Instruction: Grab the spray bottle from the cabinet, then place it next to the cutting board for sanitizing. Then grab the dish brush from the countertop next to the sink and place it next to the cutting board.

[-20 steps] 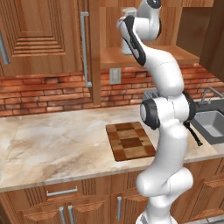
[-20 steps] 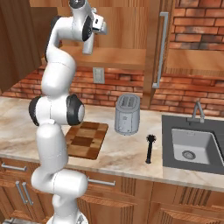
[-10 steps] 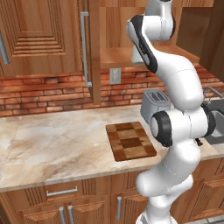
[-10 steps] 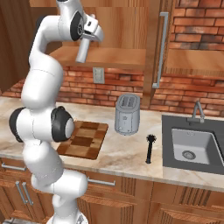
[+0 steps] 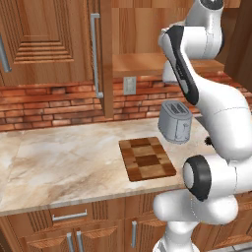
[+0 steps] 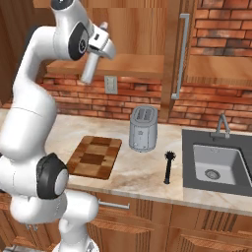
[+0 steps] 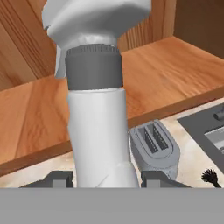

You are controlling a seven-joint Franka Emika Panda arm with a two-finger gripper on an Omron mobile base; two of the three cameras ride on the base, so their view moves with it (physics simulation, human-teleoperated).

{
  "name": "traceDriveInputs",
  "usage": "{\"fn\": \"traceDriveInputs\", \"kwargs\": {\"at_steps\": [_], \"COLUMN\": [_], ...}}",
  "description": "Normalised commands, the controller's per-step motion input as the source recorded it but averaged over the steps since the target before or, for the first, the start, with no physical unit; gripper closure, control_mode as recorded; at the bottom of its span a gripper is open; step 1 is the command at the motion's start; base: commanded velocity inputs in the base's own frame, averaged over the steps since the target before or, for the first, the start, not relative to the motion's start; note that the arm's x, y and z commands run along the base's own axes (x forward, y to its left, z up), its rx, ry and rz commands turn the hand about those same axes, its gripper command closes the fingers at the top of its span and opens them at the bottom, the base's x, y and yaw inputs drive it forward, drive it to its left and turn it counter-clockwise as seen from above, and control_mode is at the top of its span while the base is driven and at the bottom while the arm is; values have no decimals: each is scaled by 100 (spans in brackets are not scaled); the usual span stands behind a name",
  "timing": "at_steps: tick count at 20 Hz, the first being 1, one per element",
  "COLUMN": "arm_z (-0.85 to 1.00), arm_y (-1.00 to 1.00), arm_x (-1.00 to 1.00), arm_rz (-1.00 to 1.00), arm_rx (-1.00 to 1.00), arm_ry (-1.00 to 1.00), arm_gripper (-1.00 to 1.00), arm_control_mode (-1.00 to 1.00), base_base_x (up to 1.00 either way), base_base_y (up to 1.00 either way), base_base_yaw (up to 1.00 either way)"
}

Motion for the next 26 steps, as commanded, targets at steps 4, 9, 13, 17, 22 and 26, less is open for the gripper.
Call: {"fn": "traceDriveInputs", "kwargs": {"at_steps": [4,9,13,17,22,26], "arm_z": [5,-4,-24,-35,-67,-54], "arm_y": [-1,0,0,5,14,0], "arm_x": [-100,-95,-24,0,6,7], "arm_rz": [1,15,29,37,39,35], "arm_rx": [0,-6,-3,0,-7,-12], "arm_ry": [-28,-68,-51,-33,-30,-41], "arm_gripper": [100,100,100,100,100,100], "arm_control_mode": [-100,-100,-100,-100,-100,-100], "base_base_x": [0,0,0,0,0,0], "base_base_y": [0,0,0,0,0,0], "base_base_yaw": [0,0,0,0,0,0]}}
